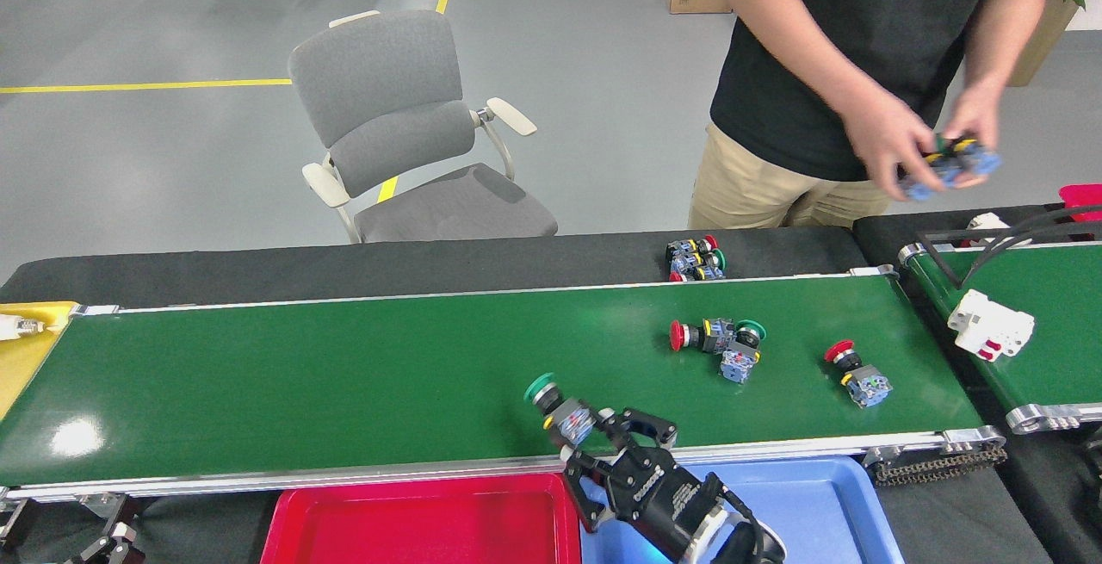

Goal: Pick switch part from conveyor to tray

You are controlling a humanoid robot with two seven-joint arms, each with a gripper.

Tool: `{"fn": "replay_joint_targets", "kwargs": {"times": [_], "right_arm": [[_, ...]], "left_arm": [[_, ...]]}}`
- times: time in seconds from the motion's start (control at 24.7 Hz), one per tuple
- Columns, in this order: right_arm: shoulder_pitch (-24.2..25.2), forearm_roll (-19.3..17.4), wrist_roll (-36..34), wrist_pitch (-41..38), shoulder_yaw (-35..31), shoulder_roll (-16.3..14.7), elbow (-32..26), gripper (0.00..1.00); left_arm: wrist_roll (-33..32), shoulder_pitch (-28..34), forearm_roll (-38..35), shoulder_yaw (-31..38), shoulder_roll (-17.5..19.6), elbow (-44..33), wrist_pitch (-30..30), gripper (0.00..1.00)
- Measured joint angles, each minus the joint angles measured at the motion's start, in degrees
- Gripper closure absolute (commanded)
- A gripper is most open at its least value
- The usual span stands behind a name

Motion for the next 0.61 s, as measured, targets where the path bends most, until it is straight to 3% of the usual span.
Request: {"fn": "replay_joint_targets", "kwargs": {"times": [0.24,0.49,0.61], "right_arm": [[0.6,-1.2,0.0,-2.8,-2.3,0.9,-0.5,0.0],[13.7,-5.9,0.4,10.6,-23.6,3.7,-5.9,0.0],[16.5,-7.3,0.1,17.5,-30.4,3.9,-6.8,0.0]], "left_arm": [[0.0,0.0,0.0,0.1,0.0,-0.1,0.0,0.0],[0.0,0.2,0.0,0.4,0.0,-0.2,0.0,0.0],[0.0,0.5,0.0,0.4,0.0,-0.2,0.0,0.0]]}}
